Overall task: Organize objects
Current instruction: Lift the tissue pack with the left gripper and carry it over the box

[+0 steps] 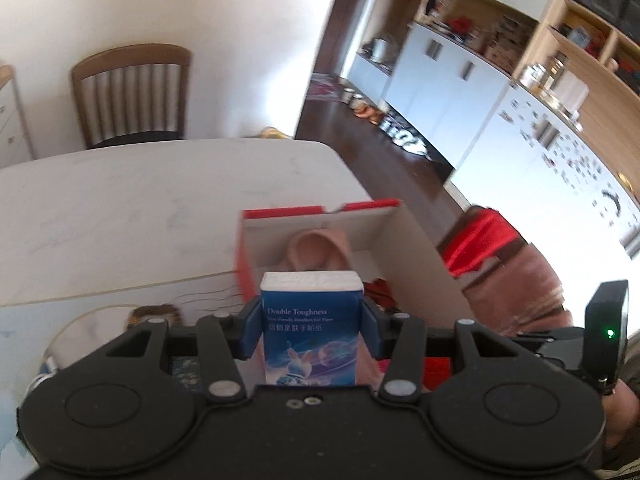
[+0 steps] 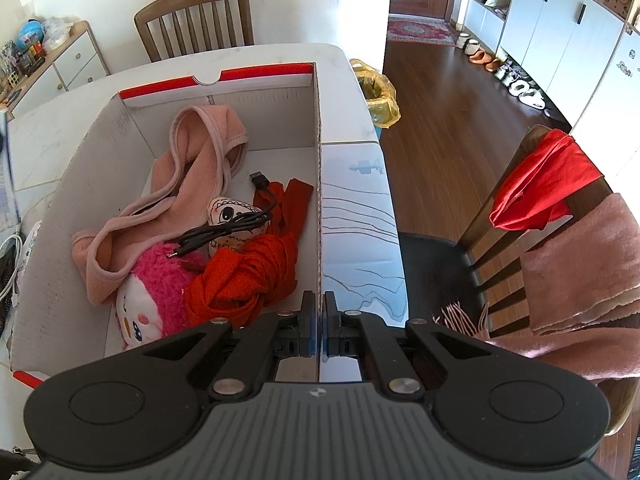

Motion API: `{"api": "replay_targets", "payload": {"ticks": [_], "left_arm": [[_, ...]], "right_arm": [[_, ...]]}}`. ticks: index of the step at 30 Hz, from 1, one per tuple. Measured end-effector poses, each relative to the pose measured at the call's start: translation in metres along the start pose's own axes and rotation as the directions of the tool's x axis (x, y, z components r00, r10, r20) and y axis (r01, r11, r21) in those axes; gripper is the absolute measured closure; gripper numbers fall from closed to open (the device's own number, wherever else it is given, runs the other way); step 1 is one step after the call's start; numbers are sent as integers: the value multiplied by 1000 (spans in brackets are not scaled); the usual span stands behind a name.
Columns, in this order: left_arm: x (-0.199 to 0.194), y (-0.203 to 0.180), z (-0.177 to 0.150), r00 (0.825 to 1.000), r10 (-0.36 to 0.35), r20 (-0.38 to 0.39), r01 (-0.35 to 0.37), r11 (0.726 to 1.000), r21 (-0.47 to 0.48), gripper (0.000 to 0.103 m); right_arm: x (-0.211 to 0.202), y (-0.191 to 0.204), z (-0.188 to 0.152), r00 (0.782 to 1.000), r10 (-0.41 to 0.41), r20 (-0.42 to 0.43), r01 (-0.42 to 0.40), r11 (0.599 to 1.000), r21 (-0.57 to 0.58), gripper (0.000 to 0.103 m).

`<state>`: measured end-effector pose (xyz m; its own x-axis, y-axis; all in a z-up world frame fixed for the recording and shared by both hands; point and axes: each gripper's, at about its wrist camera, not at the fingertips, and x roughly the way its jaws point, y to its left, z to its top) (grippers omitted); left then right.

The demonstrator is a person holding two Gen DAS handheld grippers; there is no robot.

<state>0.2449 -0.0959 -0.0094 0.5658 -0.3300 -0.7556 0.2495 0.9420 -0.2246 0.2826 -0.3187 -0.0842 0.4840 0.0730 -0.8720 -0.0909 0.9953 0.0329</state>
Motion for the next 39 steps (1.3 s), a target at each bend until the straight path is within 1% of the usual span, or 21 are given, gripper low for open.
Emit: {"api": "replay_targets", "payload": {"ticks": [4, 10, 13, 19, 25, 33, 36, 39], "left_arm": [[18, -23, 4, 1000, -20, -21, 22, 997, 74, 55], [51, -51, 10, 999, -8, -49, 17, 985, 171, 55], [71, -62, 9, 998, 7, -60, 7, 973, 232, 55], [109, -65, 12, 992, 45, -120, -12, 966, 258, 55], [135, -63, 11, 985, 70, -157, -22, 958, 286, 55], [156, -69, 7, 977, 102, -188, -37, 946, 321, 54], [159, -68, 4, 974, 106, -200, -38, 948, 317, 54], [160, -64, 0, 972, 93, -214, -24, 952, 305, 52]], "right_arm": [[0, 0, 0, 1000, 1, 1, -1, 1000, 3, 101], [0, 0, 0, 1000, 2, 3, -2, 1000, 2, 101], [1, 0, 0, 1000, 2, 2, -3, 1000, 5, 101], [1, 0, 0, 1000, 5, 4, -5, 1000, 7, 101], [1, 0, 0, 1000, 7, 3, -7, 1000, 13, 101], [1, -1, 0, 1000, 9, 3, -9, 1000, 18, 101], [1, -2, 0, 1000, 10, 4, -10, 1000, 21, 101], [1, -2, 0, 1000, 11, 5, -11, 1000, 23, 101]]}}
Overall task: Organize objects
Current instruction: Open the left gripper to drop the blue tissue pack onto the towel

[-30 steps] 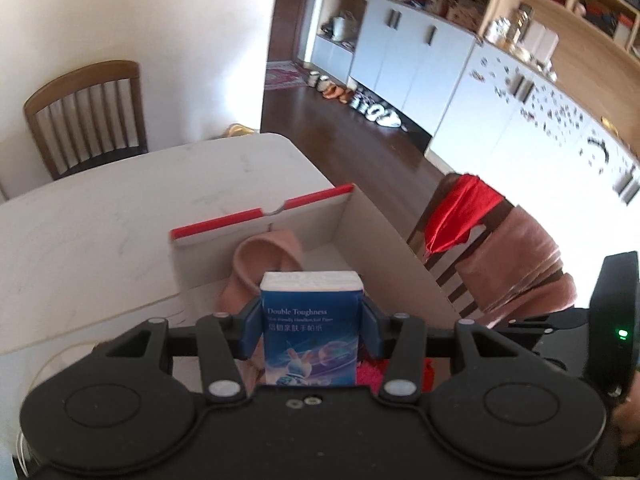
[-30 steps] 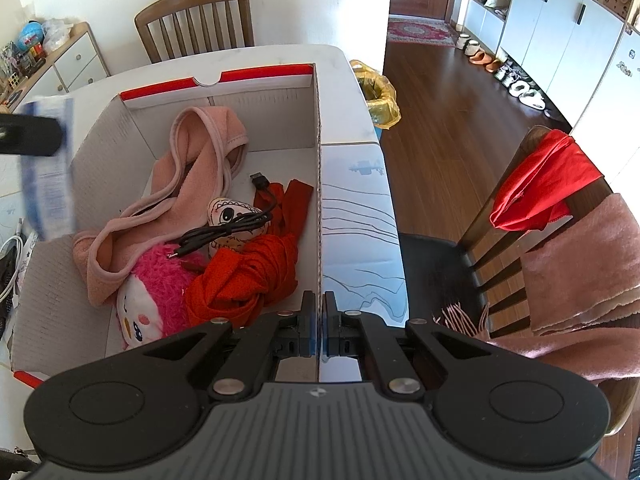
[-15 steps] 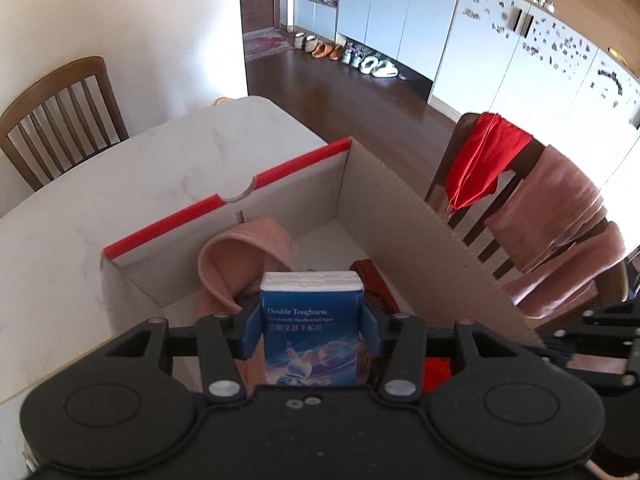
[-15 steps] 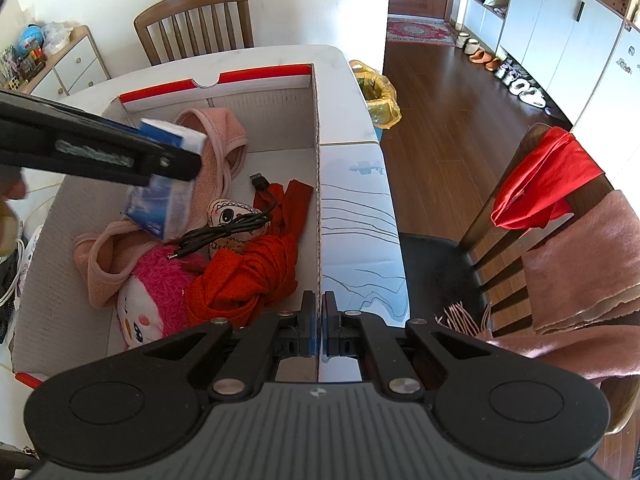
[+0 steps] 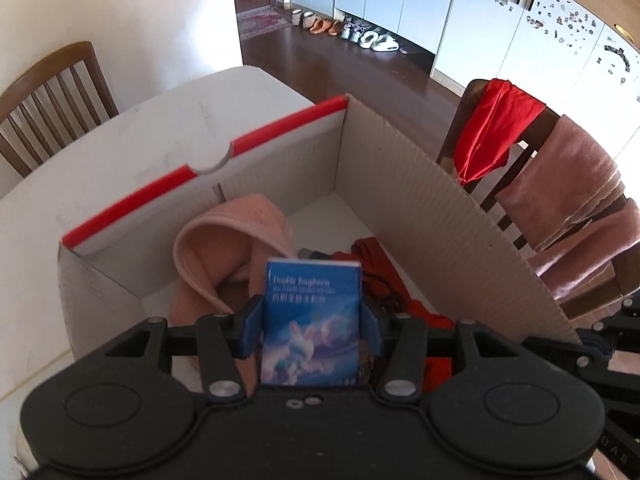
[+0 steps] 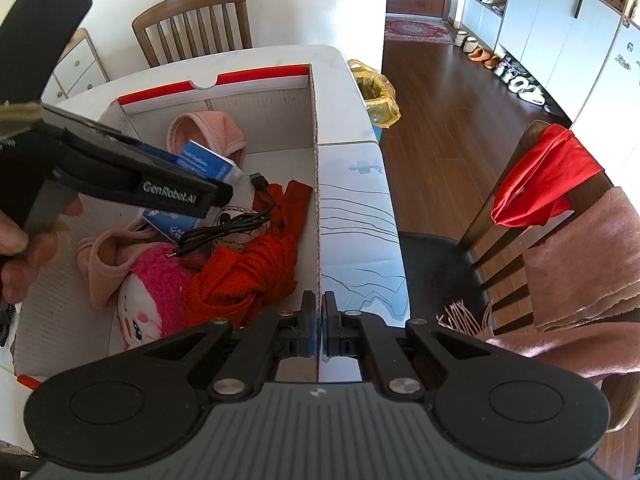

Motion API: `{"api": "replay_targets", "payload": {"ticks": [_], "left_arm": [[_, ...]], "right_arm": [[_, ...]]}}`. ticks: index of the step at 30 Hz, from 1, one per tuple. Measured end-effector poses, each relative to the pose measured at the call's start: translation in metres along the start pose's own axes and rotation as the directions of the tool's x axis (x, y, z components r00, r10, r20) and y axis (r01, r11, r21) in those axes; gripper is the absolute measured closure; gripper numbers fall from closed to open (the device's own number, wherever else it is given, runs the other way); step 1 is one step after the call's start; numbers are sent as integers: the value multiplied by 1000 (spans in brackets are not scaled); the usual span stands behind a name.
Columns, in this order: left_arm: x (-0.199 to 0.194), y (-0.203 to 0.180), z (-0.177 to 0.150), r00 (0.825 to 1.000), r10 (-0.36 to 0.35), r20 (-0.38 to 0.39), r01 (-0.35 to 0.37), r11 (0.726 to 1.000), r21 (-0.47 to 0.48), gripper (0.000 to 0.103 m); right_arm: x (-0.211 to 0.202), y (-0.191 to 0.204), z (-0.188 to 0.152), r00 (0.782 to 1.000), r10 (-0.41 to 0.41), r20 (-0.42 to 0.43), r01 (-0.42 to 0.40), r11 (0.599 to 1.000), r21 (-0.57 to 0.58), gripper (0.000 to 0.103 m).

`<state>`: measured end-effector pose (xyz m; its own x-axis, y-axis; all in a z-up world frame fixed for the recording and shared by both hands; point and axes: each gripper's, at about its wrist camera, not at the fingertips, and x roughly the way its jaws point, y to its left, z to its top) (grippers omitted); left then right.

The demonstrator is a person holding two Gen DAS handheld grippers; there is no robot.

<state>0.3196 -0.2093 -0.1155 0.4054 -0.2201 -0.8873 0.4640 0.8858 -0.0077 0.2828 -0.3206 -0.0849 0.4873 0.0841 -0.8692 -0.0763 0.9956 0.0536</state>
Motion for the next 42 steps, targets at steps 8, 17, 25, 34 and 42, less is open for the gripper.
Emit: {"api": "replay_targets", "payload": {"ticks": [8, 17, 25, 34, 42], "left_arm": [[-9, 13, -7, 1000, -15, 21, 17, 998, -57, 39], [-48, 19, -16, 993, -48, 107, 58, 994, -95, 25], [-92, 32, -24, 977, -42, 209, 69, 990, -124, 17], [-128, 75, -46, 962, 36, 270, 24, 976, -218, 6], [-145, 131, -67, 953, 145, 267, -43, 934, -355, 1]], "right_arm": [[-1, 0, 0, 1000, -1, 0, 1, 1000, 0, 101], [-1, 0, 0, 1000, -1, 0, 1, 1000, 0, 101], [-1, 0, 0, 1000, -1, 0, 1, 1000, -1, 101], [-1, 0, 0, 1000, -1, -1, 1, 1000, -1, 101], [-1, 0, 0, 1000, -3, -1, 3, 1000, -2, 101]]}}
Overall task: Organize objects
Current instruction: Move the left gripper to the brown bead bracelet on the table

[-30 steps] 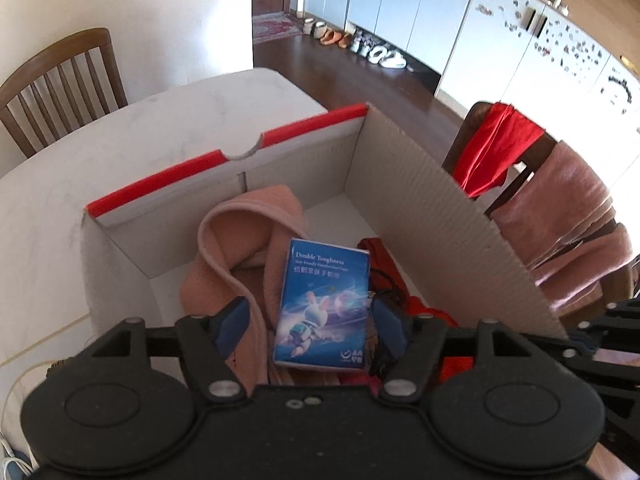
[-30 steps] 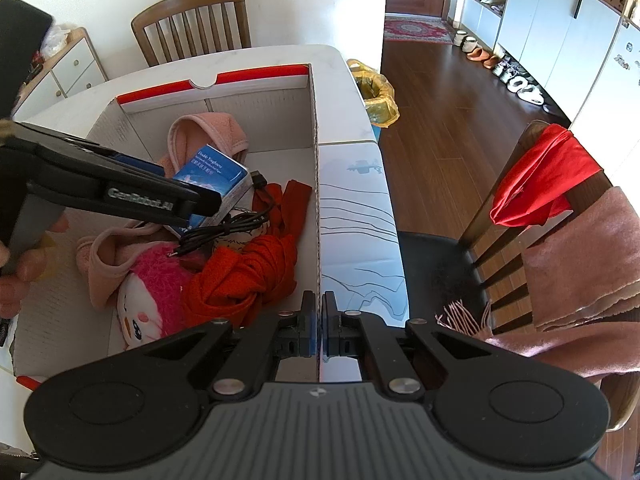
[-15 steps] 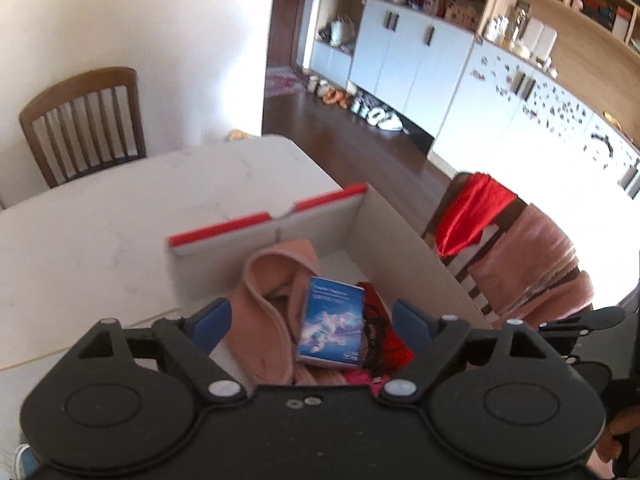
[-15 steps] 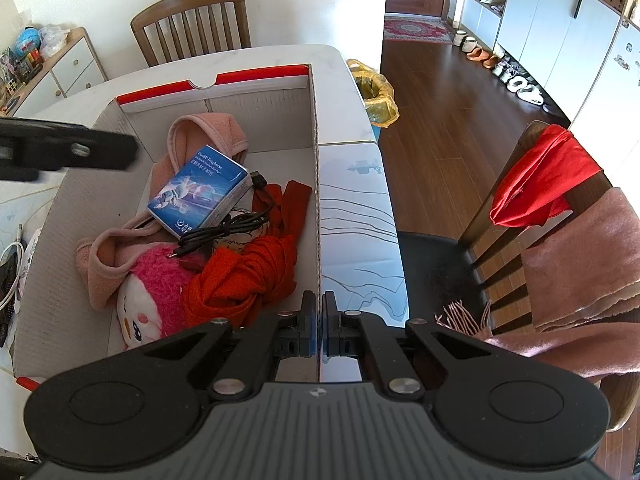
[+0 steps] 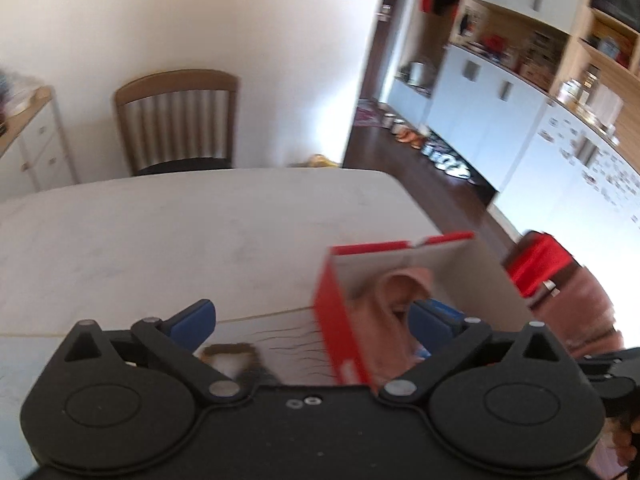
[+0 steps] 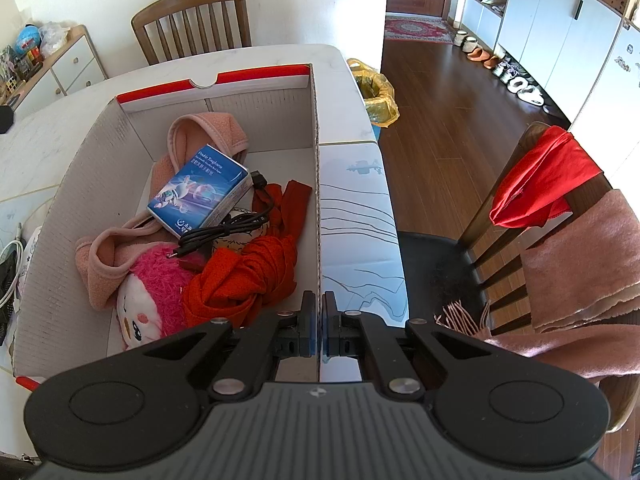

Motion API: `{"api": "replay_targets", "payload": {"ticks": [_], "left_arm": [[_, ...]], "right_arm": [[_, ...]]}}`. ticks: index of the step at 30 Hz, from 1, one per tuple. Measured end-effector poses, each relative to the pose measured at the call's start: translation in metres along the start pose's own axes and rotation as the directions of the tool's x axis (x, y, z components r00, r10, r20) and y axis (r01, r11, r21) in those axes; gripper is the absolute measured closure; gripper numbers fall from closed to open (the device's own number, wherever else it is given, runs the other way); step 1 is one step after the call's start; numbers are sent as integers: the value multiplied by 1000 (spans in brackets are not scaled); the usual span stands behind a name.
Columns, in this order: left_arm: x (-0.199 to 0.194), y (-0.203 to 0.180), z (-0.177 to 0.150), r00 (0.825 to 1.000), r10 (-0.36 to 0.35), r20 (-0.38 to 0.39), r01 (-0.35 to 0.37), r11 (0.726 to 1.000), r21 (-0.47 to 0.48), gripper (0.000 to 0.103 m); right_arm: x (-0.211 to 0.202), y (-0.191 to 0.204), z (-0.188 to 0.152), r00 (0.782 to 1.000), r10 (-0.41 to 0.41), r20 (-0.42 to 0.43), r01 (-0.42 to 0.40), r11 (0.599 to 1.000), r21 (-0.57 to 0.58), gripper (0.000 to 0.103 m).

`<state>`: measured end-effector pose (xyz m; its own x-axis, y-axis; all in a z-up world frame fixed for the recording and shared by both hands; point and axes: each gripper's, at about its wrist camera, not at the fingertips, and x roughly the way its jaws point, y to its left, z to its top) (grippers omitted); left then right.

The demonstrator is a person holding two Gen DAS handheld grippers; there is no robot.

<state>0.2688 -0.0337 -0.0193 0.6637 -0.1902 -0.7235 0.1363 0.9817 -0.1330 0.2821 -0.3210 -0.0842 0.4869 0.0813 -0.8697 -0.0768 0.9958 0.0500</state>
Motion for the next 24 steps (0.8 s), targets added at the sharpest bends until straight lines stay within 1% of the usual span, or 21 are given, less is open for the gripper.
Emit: {"api": "replay_targets", "payload": {"ticks": [4, 7, 10, 13, 16, 20, 24], "left_arm": [[7, 24, -4, 999, 49, -21, -50, 998, -42, 1], [21, 35, -14, 995, 87, -58, -90, 994, -57, 1], [40, 45, -26, 989, 109, -104, -116, 991, -71, 1], [61, 49, -38, 979, 136, -149, -147, 987, -62, 1], [80, 50, -48, 972, 149, -183, -161, 985, -57, 1], [99, 49, -56, 963, 168, -210, -179, 983, -33, 1], [114, 50, -63, 952, 205, -226, -213, 977, -11, 2]], "right_arm": [[-1, -1, 0, 1000, -1, 0, 1, 1000, 0, 101], [-1, -1, 0, 1000, -1, -1, 1, 1000, 0, 101], [-1, -1, 0, 1000, -1, -1, 1, 1000, 0, 101], [-2, -2, -1, 1000, -3, -2, 3, 1000, -2, 101], [-2, -2, -1, 1000, -5, -4, 5, 1000, -3, 101], [-2, -4, -2, 1000, -7, -7, 7, 1000, -4, 101], [-2, -2, -2, 1000, -11, -13, 11, 1000, -5, 101]]}}
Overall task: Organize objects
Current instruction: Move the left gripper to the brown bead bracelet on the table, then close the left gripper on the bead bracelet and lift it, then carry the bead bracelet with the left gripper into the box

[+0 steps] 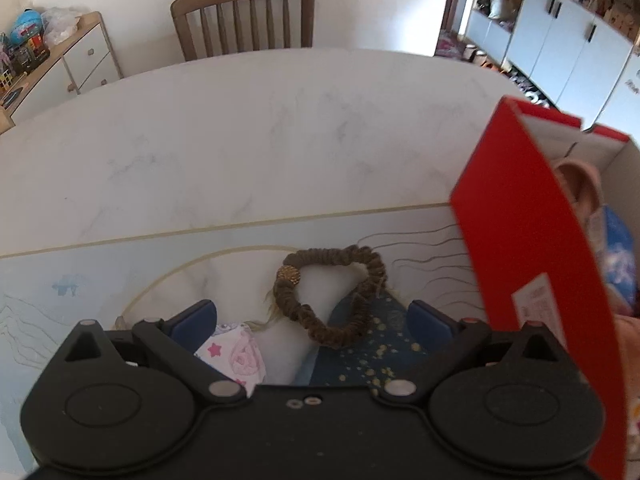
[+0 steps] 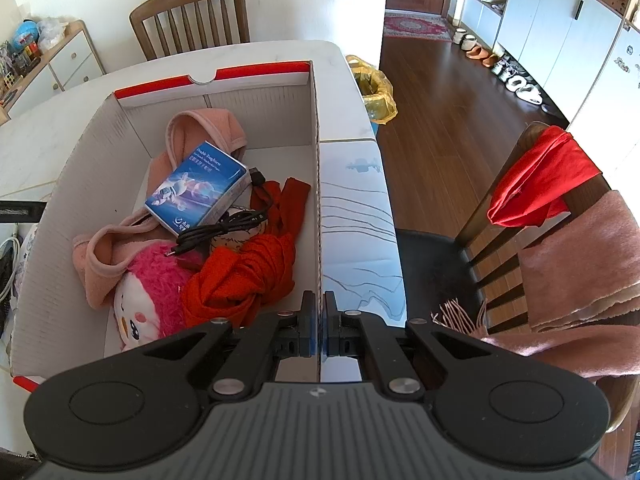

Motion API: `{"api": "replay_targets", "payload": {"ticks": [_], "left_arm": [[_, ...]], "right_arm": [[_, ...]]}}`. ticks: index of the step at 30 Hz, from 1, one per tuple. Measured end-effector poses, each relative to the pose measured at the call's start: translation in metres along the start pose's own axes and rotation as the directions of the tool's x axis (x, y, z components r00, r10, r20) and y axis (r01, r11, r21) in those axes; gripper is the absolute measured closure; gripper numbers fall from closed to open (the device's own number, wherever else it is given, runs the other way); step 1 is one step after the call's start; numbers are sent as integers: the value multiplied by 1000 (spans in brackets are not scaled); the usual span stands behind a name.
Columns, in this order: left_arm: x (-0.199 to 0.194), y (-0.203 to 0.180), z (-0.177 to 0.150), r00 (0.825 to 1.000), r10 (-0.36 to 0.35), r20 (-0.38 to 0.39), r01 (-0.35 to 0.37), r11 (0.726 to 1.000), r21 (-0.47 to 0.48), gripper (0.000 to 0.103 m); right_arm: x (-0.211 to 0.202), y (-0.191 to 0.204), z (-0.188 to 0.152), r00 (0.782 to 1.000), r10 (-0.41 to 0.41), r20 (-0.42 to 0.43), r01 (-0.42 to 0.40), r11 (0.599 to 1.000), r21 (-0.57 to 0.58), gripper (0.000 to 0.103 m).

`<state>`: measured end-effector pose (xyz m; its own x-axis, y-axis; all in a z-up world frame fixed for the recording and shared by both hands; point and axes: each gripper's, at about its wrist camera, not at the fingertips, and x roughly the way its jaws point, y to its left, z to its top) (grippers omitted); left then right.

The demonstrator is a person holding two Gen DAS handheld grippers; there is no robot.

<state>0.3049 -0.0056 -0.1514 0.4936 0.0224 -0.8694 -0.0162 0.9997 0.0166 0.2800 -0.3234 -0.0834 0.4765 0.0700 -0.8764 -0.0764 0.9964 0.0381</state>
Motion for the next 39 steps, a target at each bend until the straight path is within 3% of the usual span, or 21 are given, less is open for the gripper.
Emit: {"api": "replay_targets", "payload": {"ticks": [11, 16, 19, 22, 23, 30, 39], "left_arm": [[24, -4, -2, 999, 13, -36, -14, 1000, -19, 15], [21, -2, 0, 1000, -2, -25, 1, 1000, -28, 29], [18, 0, -1, 1000, -8, -13, 7, 1000, -26, 44], [14, 3, -1, 1000, -20, -5, 20, 999, -40, 71], [12, 5, -2, 1000, -27, -4, 27, 999, -44, 85], [-20, 11, -4, 999, -37, 26, 39, 997, -63, 89], [-96, -8, 0, 980, -170, 105, 174, 984, -31, 89]], "right_arm": [[0, 1, -1, 1000, -5, -13, 5, 1000, 3, 101], [0, 0, -1, 1000, -5, -13, 5, 1000, 3, 101], [0, 1, 0, 1000, -5, -12, 5, 1000, 3, 101], [0, 1, 0, 1000, -5, -13, 5, 1000, 3, 101], [0, 1, 0, 1000, -5, -13, 5, 1000, 3, 101], [0, 3, 2, 1000, -5, -6, 5, 1000, 3, 101], [1, 4, 3, 1000, -4, -1, 4, 1000, 2, 101]]}}
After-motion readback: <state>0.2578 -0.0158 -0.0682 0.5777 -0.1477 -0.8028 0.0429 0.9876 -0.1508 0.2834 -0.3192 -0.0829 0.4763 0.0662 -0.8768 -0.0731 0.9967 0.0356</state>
